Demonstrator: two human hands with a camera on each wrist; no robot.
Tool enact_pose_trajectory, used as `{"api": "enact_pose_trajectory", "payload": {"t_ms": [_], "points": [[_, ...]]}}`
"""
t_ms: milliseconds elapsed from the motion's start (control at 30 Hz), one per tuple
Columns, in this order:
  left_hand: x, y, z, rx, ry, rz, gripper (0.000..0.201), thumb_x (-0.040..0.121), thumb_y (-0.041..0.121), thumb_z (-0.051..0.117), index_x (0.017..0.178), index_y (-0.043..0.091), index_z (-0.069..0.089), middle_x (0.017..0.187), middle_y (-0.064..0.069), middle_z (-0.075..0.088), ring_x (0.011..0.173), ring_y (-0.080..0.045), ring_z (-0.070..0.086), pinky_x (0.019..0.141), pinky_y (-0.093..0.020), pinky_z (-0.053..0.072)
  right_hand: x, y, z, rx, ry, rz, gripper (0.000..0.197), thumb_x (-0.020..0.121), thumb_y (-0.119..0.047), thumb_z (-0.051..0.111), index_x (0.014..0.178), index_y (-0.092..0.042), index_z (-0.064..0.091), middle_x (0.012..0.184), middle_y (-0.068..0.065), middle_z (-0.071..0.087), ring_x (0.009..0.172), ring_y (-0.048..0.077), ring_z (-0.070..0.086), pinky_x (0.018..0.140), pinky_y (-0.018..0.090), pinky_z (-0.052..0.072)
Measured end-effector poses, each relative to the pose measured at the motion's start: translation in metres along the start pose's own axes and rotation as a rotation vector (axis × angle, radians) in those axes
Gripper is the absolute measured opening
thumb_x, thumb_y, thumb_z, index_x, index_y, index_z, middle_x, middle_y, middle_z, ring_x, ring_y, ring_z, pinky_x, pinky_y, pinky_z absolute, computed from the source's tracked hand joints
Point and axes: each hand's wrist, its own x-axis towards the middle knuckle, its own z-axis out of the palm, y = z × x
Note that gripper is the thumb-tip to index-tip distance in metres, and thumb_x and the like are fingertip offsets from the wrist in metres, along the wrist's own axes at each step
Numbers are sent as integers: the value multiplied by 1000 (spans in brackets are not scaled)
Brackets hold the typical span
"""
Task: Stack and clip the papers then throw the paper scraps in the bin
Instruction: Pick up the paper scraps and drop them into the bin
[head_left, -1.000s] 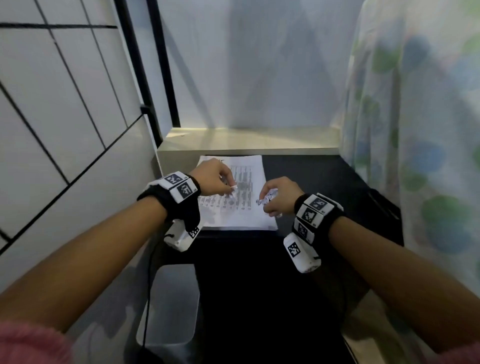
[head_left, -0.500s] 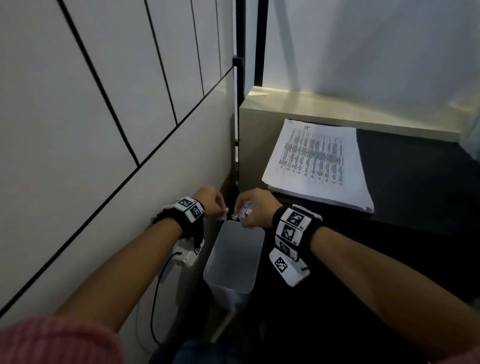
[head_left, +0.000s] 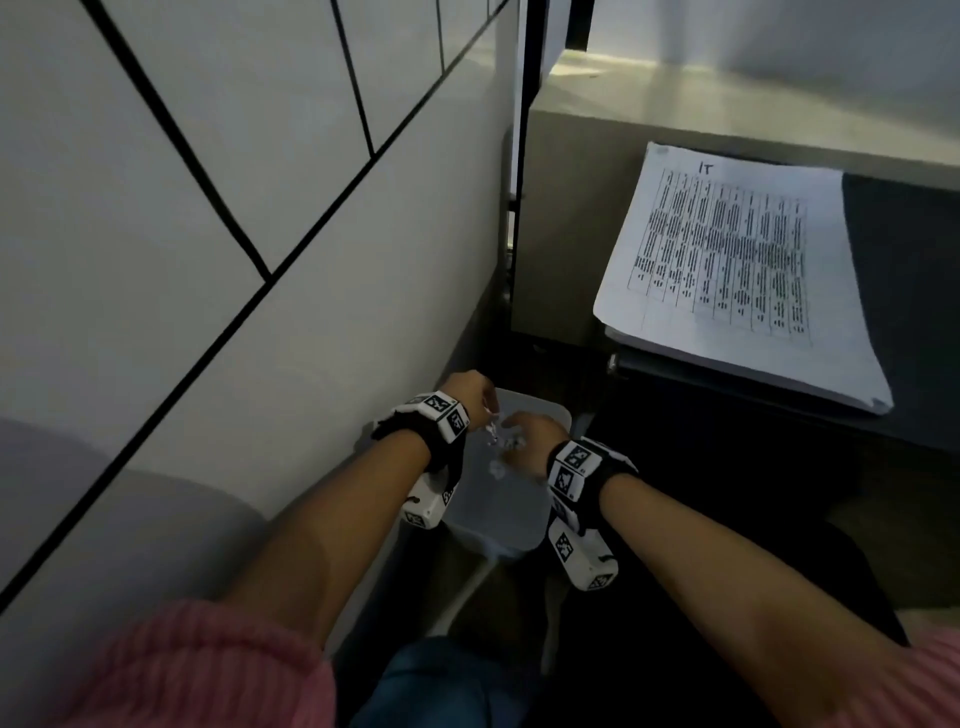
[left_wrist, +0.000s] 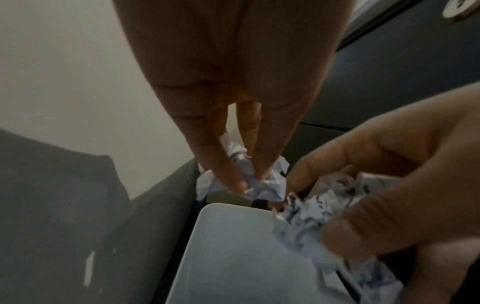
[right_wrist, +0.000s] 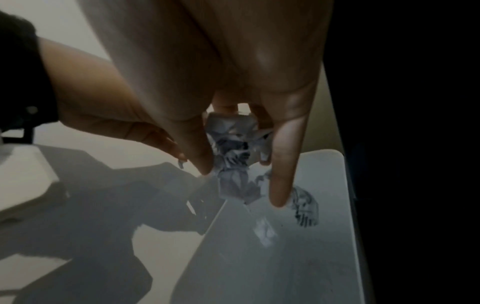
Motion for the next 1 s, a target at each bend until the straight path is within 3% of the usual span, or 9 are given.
{"api": "enact_pose_trajectory", "payload": {"t_ms": [167, 267, 433, 533, 600, 667, 733, 867, 1000], "points": [[13, -5, 12, 23, -66, -29, 28, 79, 13, 71, 106, 9, 72, 116, -12, 69, 110, -26, 64, 91, -26, 48, 10, 16, 1, 37, 73, 26, 55, 83, -24, 63, 134, -15, 45, 136, 16, 47, 120, 32, 52, 93, 31, 45], [17, -5, 20, -5, -88, -38, 27, 78, 8, 69, 105, 10, 71, 117, -11, 69, 109, -25, 64, 87, -24, 49, 11, 20, 0, 152, 53, 48, 45, 91, -21, 55, 134, -12, 46, 137, 14, 47, 120, 30, 53, 81, 28, 45], [17, 2, 25, -1, -113, -15, 32, 87, 4, 55, 115, 11, 68, 124, -11, 65, 114, -27, 61, 93, -28, 49, 11, 23, 0, 167, 48, 28, 39, 94, -17, 44, 133, -13, 47, 133, 15, 54, 117, 31, 55, 92, 32, 45], [15, 3, 21, 4, -114, 15, 33, 88, 5, 52, 116, 13, 68, 127, -11, 64, 117, -25, 59, 98, -28, 46, 13, 27, 3, 197, 42, 12, 39, 94, -13, 41, 133, -15, 49, 128, 15, 56, 103, 28, 57, 76, 27, 44], [13, 4, 18, -4, -106, 12, 33, 89, 7, 51, 117, 14, 67, 128, -10, 63, 118, -25, 58, 99, -28, 45, 10, 26, 2, 252, 36, -9, 37, 95, -10, 40, 129, -13, 52, 113, 16, 57, 89, 24, 52, 64, 23, 42], [12, 3, 15, -1, -107, 4, 34, 89, 8, 50, 119, 15, 66, 131, -10, 61, 121, -26, 56, 101, -28, 43, 7, 26, 1, 289, 20, -30, 35, 95, -7, 40, 127, -9, 55, 108, 14, 54, 89, 24, 51, 72, 28, 47], [11, 3, 13, 29, -112, 12, 37, 89, 9, 53, 124, 14, 62, 133, -11, 58, 123, -26, 55, 102, -28, 42, -3, 26, -4, 267, 16, -50, 36, 94, -6, 40, 127, -10, 55, 118, 18, 57, 97, 29, 56, 87, 35, 48], [6, 3, 13, 111, -78, 3, 51, 86, 15, 58, 136, 11, 48, 135, -16, 54, 123, -28, 54, 99, -28, 42, -39, 25, -28, 134, -65, -106, 44, 94, -9, 43, 137, -17, 46, 137, 15, 51, 121, 31, 53, 93, 31, 47], [-8, 16, 0, 121, -16, 44, 55, 85, 14, 61, 137, 5, 44, 140, -16, 51, 127, -27, 51, 102, -29, 40, -78, 26, -50, 125, -31, -186, 38, 93, -6, 47, 130, -7, 55, 133, 16, 56, 123, 31, 52, 94, 24, 45]]}}
